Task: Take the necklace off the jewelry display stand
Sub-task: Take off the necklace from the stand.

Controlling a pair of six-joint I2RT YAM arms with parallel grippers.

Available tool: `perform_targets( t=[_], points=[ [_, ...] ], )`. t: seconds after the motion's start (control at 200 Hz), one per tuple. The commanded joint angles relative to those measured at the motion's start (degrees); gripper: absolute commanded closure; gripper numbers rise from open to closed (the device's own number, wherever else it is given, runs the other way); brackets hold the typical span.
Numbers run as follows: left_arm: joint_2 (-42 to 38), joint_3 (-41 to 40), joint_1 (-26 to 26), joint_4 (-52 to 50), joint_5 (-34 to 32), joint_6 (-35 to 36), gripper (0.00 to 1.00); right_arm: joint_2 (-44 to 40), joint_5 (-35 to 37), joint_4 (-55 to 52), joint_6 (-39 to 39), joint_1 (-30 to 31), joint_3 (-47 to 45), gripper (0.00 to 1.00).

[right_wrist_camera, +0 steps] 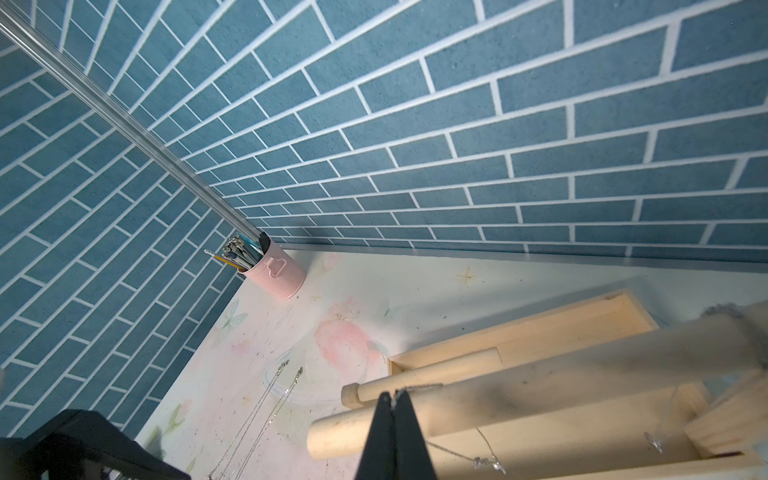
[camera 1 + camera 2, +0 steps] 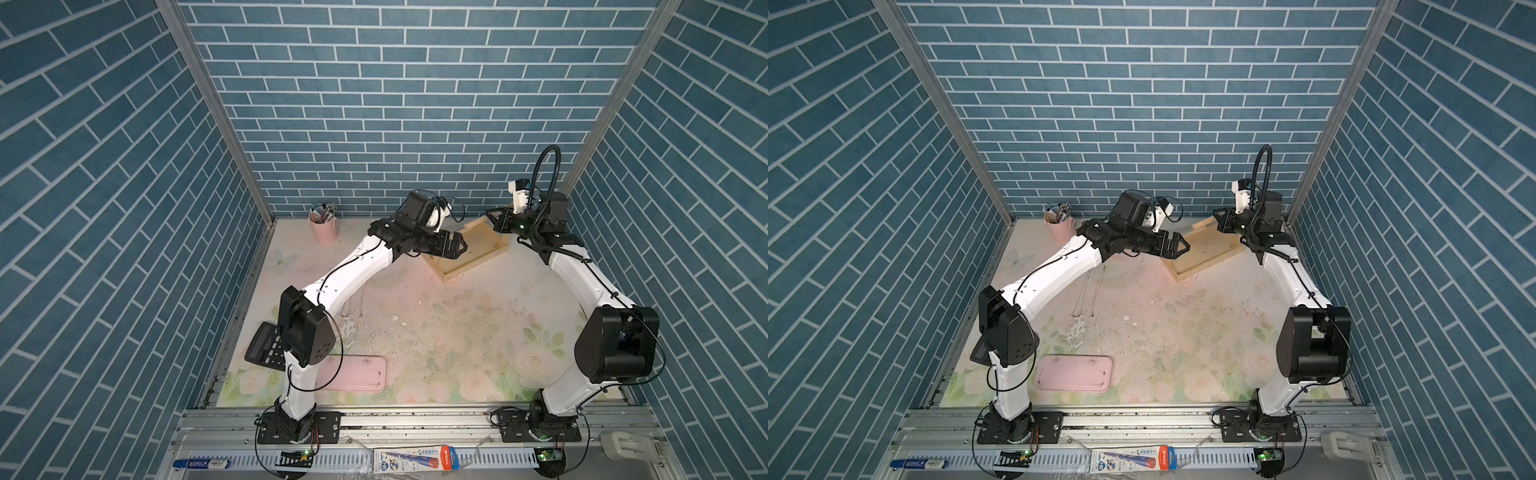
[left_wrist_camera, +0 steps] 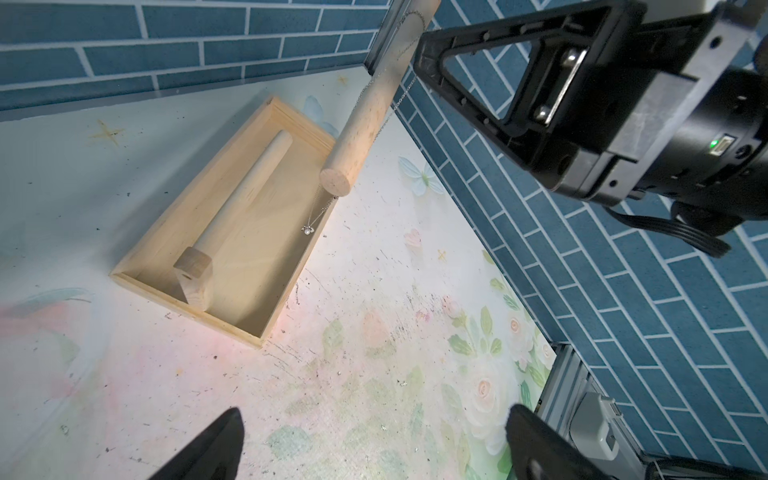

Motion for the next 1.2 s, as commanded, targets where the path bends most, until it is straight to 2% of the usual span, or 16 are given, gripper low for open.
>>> perform_targets(
  t=[0.0, 0.295, 0.82, 1.195],
  points=[
    [-1.6, -0.6, 0.5, -1.1, -2.1, -0.4, 0.01, -2.5, 1.2, -2.6, -3.3, 0.9, 2.2, 1.0],
    [-4.1, -2.6, 0.6, -2.8, -6.2, -0.8, 0.01, -3.4, 2.1, -6.9, -4.9, 2.5, 5.9, 1.0],
    [-8.7, -5.9, 0.6, -3.1, -8.3, 1.4, 0.01, -4.0, 2.5, -12.7, -7.1, 5.5, 11.7, 1.0],
    [-12.7, -8.8, 0.6, -2.0, -15.0, 1.6, 0.01, -3.9, 3.4, -17.3, -9.3, 8.8, 16.2, 1.0]
  ],
)
